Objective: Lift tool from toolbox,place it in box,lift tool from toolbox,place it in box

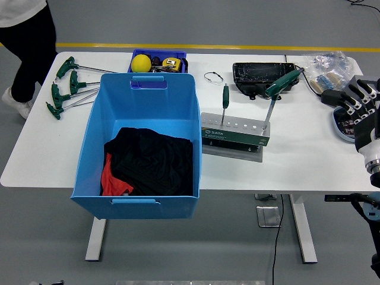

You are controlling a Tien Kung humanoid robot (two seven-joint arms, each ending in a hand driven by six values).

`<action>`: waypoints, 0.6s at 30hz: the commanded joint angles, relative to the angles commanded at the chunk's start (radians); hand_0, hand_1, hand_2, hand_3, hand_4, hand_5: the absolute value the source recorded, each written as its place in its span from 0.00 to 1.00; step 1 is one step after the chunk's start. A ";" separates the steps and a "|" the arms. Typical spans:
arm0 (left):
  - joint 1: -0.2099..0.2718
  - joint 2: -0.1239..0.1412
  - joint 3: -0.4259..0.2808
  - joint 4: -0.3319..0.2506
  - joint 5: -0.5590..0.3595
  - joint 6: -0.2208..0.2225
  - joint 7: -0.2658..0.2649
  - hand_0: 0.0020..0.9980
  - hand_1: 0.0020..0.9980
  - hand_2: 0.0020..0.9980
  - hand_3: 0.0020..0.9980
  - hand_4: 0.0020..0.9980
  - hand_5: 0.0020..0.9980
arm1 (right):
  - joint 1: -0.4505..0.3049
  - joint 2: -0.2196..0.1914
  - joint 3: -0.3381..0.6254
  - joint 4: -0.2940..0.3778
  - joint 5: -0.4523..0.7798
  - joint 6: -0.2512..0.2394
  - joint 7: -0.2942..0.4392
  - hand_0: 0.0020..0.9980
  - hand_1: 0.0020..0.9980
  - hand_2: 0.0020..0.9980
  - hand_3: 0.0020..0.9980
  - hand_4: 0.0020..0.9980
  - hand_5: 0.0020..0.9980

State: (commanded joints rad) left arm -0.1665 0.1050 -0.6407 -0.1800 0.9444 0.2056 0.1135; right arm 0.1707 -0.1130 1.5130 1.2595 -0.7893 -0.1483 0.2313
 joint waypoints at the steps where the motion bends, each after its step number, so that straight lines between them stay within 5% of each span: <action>1: 0.000 0.000 -0.001 0.000 0.001 0.000 0.000 0.71 0.70 0.73 0.65 0.68 0.68 | 0.000 0.000 0.000 0.000 0.001 -0.004 0.004 0.67 0.61 0.71 0.76 1.00 0.83; 18: 0.007 0.003 -0.013 0.000 0.030 -0.004 0.007 0.71 0.70 0.73 0.65 0.68 0.68 | -0.003 -0.001 -0.004 0.003 0.008 -0.015 0.014 0.66 0.61 0.70 0.78 1.00 0.82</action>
State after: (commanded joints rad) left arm -0.1599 0.1079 -0.6539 -0.1800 0.9743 0.2017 0.1202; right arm 0.1681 -0.1139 1.5089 1.2621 -0.7814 -0.1630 0.2457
